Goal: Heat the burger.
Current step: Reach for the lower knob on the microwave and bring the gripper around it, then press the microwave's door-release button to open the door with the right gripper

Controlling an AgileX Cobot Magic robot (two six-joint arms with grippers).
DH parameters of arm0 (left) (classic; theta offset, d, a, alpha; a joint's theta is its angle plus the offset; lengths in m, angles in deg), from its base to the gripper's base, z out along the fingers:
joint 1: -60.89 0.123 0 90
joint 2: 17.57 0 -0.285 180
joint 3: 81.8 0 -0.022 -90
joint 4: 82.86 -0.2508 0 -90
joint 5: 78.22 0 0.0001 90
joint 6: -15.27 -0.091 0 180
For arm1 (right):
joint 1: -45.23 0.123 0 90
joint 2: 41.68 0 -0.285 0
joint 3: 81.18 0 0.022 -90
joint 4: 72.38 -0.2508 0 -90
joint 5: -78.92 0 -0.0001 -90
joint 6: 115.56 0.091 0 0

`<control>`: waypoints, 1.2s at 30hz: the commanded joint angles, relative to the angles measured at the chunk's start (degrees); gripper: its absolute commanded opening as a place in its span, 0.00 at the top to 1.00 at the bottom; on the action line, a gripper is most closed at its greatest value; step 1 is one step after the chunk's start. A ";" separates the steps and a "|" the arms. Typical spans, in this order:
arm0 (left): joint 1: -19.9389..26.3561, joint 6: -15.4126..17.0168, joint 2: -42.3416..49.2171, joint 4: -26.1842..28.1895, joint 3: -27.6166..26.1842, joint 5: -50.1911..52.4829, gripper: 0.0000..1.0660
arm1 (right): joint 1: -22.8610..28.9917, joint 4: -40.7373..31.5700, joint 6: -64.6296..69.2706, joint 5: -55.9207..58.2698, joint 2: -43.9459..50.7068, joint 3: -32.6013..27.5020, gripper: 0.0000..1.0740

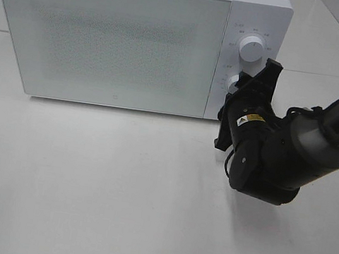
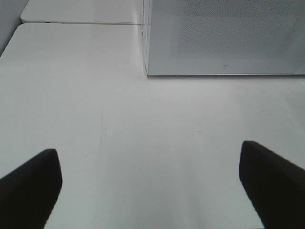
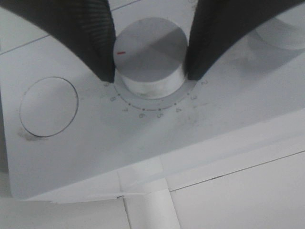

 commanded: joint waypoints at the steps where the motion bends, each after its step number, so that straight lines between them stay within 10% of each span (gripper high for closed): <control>1: 0.17 0.29 1.60 0.17 0.17 0.63 0.11 | 0.63 5.16 -2.69 -7.96 0.40 1.26 0.80; 19: 0.17 0.29 1.60 0.17 0.17 0.63 0.11 | 0.52 0.52 -13.35 -7.91 0.40 1.20 0.31; 36: 0.17 0.29 1.60 0.23 0.17 0.63 0.11 | 0.63 6.25 -21.66 -3.78 3.61 -3.67 0.30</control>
